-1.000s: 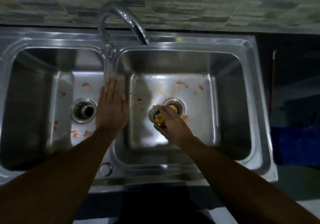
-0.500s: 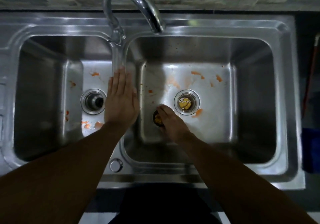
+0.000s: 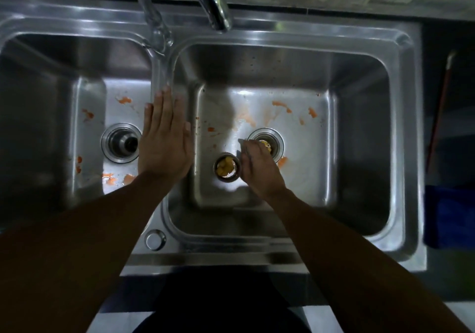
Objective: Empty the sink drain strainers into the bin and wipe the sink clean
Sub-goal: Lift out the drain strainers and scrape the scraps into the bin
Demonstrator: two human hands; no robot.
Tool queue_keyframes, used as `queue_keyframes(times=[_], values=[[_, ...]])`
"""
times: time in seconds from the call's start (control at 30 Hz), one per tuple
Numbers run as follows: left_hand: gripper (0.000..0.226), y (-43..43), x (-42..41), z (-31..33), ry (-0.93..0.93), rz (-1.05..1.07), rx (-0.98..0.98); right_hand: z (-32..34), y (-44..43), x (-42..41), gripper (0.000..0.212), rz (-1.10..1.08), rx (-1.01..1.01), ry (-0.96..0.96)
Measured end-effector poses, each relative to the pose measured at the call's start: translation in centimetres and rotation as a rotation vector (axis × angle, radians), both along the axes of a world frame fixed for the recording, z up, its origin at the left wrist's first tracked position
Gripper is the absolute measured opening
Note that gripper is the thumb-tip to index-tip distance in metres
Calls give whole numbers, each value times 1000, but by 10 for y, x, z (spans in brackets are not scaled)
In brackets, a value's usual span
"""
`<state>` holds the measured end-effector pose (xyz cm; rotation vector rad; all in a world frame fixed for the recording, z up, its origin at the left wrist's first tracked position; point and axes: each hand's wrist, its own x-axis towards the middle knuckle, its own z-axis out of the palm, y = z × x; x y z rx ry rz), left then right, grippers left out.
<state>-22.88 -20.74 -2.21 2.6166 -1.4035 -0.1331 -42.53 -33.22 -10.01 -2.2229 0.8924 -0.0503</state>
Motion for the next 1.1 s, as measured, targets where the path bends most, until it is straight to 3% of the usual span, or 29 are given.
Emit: queue_keyframes(times=[0.2, 0.43, 1.1], values=[[57, -1, 0, 0, -10, -8, -12, -13, -18, -15, 46, -21, 76, 329], [56, -2, -2, 3, -12, -5, -15, -29, -11, -16, 40, 78, -57, 450], [55, -1, 0, -8, -44, 8, -32, -22, -35, -13, 38, 82, -304, 471]])
